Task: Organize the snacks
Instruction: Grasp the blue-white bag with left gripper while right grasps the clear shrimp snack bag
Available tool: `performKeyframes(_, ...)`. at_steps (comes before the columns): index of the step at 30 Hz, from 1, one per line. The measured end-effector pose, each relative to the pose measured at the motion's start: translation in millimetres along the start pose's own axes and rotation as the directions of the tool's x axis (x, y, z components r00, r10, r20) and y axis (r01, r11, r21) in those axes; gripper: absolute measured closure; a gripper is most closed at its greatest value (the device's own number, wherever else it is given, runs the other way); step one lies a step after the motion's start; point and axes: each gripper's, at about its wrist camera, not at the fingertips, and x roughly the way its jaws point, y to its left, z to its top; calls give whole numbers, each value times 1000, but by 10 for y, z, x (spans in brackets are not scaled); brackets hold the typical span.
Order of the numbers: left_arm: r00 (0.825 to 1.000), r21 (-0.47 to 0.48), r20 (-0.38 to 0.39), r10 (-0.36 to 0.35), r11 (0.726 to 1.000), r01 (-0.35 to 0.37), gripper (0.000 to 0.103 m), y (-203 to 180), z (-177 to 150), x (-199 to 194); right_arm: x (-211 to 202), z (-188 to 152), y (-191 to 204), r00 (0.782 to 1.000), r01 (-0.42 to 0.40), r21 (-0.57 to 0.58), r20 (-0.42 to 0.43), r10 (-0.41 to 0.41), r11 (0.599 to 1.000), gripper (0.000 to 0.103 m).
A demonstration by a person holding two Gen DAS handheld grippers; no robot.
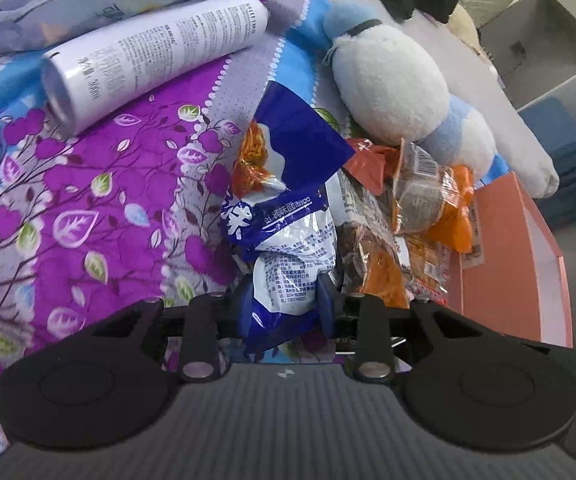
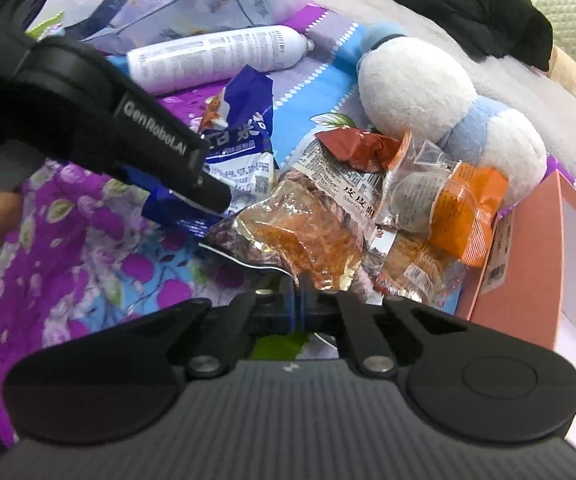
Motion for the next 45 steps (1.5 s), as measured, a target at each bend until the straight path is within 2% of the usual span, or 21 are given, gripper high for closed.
performKeyframes(9, 999, 32, 40, 2, 999, -3, 67, 116, -535, -371, -290, -436, 282, 999, 11, 11, 34, -11, 1000, 99)
performKeyframes(14, 998, 44, 56, -14, 999, 11, 67, 173, -902, -638, -568, -735, 523, 995, 72, 2, 62, -72, 997, 99)
performKeyframes(17, 998, 35, 62, -29, 999, 27, 67, 188, -1102, -777, -688, -874, 578, 996, 58, 39, 71, -60, 998, 99)
performKeyframes(24, 998, 77, 44, -53, 996, 49, 67, 84, -1454, -908, -963, -1200, 685, 991, 104, 8, 89, -104, 995, 99)
performKeyframes(33, 998, 154, 20, -58, 987, 54, 67, -2, -1736, -978, -1190, -1575, 734, 993, 89, 56, 76, -93, 994, 99)
performKeyframes(37, 997, 174, 38, -63, 983, 56, 67, 14, -1795, -1071, -1224, -1690, 792, 994, 83, 80, 67, -89, 993, 98)
performKeyframes(42, 996, 170, 52, -67, 984, 58, 67, 82, -1850, -1174, -1310, -1806, 837, 995, 51, 111, 77, -60, 992, 98)
performKeyframes(45, 993, 152, 72, -93, 985, 81, 67, 140, -1881, -1206, -1319, -1856, 836, 996, 51, 117, 69, -59, 992, 96)
